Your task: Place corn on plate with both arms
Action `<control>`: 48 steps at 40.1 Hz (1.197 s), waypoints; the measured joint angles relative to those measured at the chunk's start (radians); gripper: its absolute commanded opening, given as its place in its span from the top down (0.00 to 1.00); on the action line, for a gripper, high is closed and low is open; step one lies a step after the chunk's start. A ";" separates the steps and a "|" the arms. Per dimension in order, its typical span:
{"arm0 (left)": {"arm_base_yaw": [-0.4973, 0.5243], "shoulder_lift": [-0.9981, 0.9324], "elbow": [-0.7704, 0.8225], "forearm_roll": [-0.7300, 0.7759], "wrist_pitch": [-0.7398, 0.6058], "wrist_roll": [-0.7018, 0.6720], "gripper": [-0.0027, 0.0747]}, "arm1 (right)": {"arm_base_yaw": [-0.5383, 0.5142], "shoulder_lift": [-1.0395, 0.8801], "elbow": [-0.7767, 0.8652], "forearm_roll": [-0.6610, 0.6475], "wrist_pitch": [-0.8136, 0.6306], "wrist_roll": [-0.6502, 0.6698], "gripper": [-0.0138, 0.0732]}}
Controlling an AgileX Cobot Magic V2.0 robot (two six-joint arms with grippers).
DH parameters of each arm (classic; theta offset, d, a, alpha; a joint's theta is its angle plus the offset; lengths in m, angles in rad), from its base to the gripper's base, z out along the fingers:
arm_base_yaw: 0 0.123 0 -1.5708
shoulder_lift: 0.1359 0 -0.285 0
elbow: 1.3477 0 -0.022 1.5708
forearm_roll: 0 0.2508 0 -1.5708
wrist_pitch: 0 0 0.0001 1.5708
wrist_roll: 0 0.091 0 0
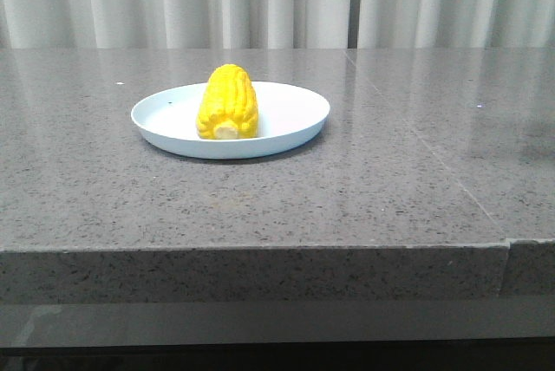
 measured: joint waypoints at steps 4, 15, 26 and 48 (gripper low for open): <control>0.000 0.000 0.000 0.000 0.000 0.000 0.99 | -0.025 -0.117 0.136 -0.019 -0.064 0.000 0.95; 0.000 0.000 0.000 0.000 0.000 0.000 0.99 | -0.030 -0.487 0.506 -0.025 -0.257 0.000 0.95; 0.000 0.000 0.000 0.000 0.000 0.000 0.99 | -0.030 -0.863 0.724 -0.025 -0.283 0.000 0.95; 0.000 0.000 0.000 0.000 0.000 0.000 0.99 | -0.030 -1.007 0.764 -0.025 -0.286 0.000 0.95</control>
